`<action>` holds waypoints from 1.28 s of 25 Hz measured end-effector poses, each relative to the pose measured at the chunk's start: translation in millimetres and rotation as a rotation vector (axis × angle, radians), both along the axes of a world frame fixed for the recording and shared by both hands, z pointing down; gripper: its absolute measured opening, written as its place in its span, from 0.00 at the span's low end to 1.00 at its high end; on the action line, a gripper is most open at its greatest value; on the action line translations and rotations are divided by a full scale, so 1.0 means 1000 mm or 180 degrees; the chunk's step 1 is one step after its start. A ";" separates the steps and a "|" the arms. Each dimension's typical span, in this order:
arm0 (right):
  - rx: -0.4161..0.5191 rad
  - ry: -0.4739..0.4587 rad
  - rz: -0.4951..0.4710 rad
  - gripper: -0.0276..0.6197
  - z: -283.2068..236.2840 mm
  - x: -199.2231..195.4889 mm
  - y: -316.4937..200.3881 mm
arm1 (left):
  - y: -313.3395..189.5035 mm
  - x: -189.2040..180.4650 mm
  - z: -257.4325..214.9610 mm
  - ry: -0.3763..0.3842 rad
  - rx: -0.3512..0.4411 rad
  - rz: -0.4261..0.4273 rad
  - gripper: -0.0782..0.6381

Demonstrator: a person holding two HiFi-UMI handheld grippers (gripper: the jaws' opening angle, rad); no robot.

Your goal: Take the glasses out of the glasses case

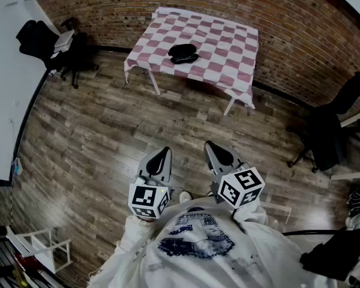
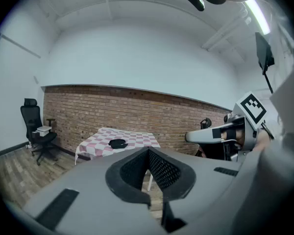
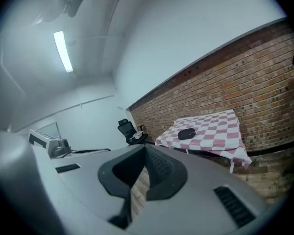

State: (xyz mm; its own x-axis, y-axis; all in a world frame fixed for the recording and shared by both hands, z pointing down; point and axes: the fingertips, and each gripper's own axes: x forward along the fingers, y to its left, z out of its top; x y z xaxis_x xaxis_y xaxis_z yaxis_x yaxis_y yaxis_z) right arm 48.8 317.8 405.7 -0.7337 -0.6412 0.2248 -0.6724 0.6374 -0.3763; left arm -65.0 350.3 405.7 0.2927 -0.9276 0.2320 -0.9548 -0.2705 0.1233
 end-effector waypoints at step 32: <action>0.0076 0.0046 0.0332 0.06 -0.013 -0.034 0.038 | 0.039 -0.053 -0.010 -0.0125 0.0028 -0.0003 0.12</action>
State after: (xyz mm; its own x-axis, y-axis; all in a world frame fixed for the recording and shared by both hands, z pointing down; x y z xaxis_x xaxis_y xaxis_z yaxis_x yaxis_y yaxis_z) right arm 14.6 355.8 392.5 -0.6594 -0.7193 0.2186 -0.7408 0.5724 -0.3515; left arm -118.3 389.4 395.3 0.2828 -0.9299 0.2352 -0.9591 -0.2706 0.0833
